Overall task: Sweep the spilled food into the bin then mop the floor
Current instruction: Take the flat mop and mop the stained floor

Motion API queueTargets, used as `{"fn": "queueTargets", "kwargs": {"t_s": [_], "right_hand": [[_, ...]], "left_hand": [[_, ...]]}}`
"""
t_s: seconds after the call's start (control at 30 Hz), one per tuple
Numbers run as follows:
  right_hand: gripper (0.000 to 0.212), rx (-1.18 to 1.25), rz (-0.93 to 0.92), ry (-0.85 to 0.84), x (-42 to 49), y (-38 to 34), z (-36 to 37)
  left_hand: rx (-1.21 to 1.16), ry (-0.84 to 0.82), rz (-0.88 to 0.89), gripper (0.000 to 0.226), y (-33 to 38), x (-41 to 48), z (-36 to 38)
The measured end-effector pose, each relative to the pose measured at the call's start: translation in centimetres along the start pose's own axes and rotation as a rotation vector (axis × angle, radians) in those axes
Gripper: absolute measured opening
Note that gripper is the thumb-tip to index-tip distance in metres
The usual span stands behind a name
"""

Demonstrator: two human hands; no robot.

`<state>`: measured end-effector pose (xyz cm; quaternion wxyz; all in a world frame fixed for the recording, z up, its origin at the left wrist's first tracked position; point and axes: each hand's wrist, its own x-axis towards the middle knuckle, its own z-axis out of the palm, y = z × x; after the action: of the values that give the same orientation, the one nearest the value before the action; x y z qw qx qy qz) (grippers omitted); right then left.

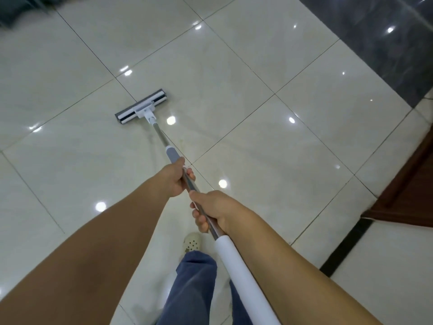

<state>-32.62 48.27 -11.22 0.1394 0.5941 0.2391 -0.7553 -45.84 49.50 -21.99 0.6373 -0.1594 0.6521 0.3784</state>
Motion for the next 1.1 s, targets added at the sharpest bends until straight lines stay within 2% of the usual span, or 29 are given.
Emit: {"fn": "queueTargets", "kwargs": {"t_s": [0.23, 0.57, 0.73, 0.87, 0.97, 1.1], "right_hand": [[0.029, -0.065, 0.019, 0.046, -5.6, 6.9, -9.0], [0.031, -0.224, 0.096, 0.156, -17.0, 22.0, -27.4], [0.028, -0.304, 0.135, 0.184, -23.5, 28.8, -34.3], [0.022, -0.311, 0.13, 0.146, -26.9, 31.9, -36.9], [0.016, -0.378, 0.076, 0.089, -26.9, 32.0, -36.3], [0.025, -0.371, 0.112, 0.01, -26.1, 31.3, -33.7]], "left_hand": [[-0.031, -0.011, -0.029, 0.025, -9.2, -4.6, 7.6], [-0.111, -0.037, -0.137, 0.026, -29.7, -13.8, 23.9], [-0.142, -0.091, -0.234, 0.025, -38.6, -18.7, 30.0], [-0.15, -0.18, -0.308, 0.022, -42.5, -21.1, 31.9], [-0.171, -0.13, -0.249, 0.014, -42.2, -21.6, 31.5], [-0.176, -0.047, -0.2, 0.015, -41.0, -21.8, 29.0]]}}
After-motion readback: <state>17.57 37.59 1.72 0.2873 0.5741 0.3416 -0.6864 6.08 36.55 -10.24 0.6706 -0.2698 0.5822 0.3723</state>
